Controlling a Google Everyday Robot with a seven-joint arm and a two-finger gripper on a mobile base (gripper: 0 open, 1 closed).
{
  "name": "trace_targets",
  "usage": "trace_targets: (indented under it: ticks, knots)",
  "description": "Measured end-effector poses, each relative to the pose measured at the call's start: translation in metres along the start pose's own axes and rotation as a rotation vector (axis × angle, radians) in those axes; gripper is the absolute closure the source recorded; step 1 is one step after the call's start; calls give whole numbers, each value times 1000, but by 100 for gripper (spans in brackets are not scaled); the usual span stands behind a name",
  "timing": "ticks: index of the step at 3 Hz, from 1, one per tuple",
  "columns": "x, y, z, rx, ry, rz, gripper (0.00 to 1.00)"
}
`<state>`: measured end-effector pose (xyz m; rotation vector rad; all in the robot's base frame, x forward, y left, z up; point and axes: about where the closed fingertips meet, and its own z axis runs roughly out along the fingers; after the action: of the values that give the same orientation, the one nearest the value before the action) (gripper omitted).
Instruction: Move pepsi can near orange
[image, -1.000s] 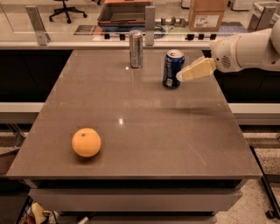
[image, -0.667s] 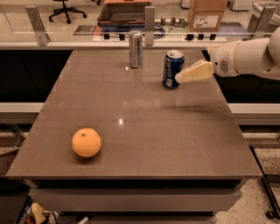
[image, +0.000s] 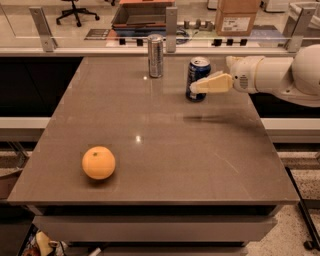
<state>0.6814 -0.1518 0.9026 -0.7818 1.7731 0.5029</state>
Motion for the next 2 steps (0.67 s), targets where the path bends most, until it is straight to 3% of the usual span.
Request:
trace_targets:
  ticks: [1, 2]
  knots:
    - [-2, 3, 12, -15, -46, 13, 0]
    - [-3, 7, 21, -38, -74, 18, 18]
